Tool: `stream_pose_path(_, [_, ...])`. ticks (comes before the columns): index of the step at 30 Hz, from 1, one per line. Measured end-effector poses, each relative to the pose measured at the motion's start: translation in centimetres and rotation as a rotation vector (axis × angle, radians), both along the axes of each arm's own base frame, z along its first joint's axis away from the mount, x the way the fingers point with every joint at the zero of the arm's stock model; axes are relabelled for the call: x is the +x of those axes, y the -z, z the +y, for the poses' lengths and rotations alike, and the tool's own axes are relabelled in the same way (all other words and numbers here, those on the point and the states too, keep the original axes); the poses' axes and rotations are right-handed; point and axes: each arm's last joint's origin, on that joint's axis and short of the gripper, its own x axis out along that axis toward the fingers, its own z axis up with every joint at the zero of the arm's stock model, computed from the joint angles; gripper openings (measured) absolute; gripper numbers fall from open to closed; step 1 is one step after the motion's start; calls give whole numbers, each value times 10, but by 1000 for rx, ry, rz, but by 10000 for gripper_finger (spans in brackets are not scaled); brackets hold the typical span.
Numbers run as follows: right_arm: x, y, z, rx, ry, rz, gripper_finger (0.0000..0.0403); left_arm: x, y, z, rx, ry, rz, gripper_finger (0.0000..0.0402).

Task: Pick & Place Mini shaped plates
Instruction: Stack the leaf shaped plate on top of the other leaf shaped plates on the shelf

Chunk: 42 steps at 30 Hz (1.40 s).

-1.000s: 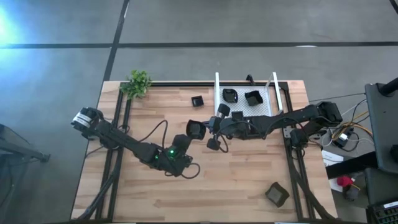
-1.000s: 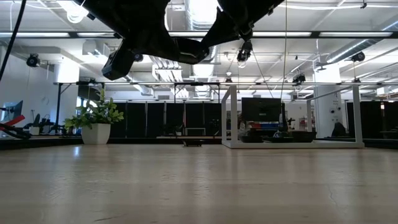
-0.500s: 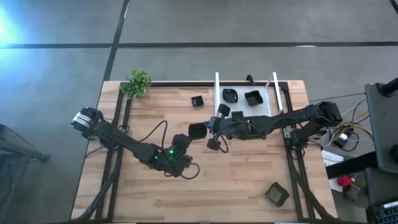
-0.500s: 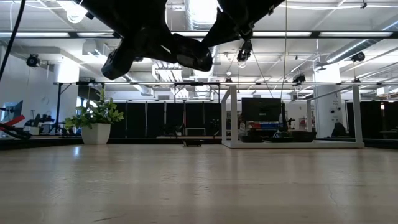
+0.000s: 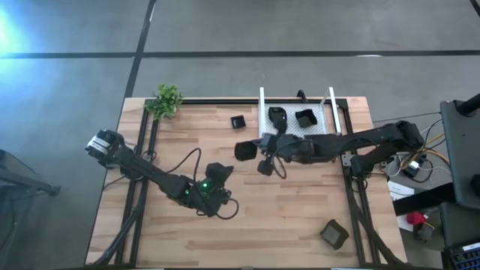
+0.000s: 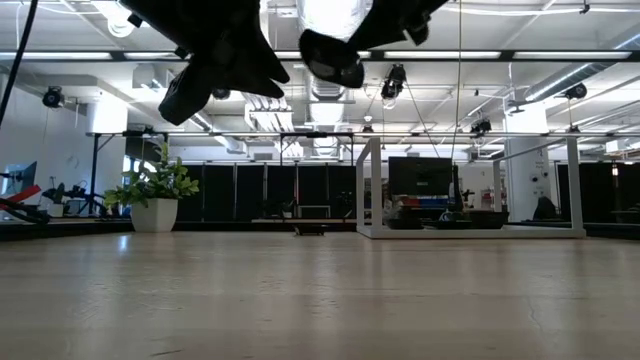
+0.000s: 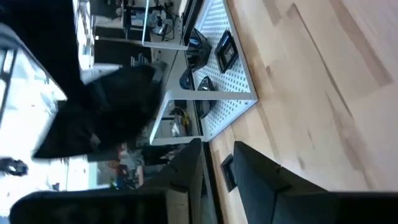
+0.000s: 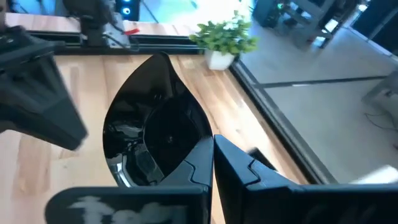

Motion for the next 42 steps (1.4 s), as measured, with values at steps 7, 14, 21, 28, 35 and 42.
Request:
stream_pose_path(7, [-45,-28,-35,36,208,-8,8,-3,-2,-3,-110,-48,-116,90])
stream_pose_path(14, [-92,-46,-86,88,400,-2,8,-3,-3,-4,-183,-80,-183,90])
stream_pose_path(21, [-117,-36,-147,253,489,30,8,-3,-3,-4,-222,-97,-218,90])
stream_pose_path(28, [-114,1,-193,382,539,158,8,-3,-3,-4,-231,-101,-227,90])
stream_pose_path(35, [-99,45,-221,481,505,313,8,-3,-3,-4,-260,-111,-256,90])
stream_pose_path(42, [-86,82,-238,550,475,392,8,-1,-5,-4,-326,-131,-328,90])
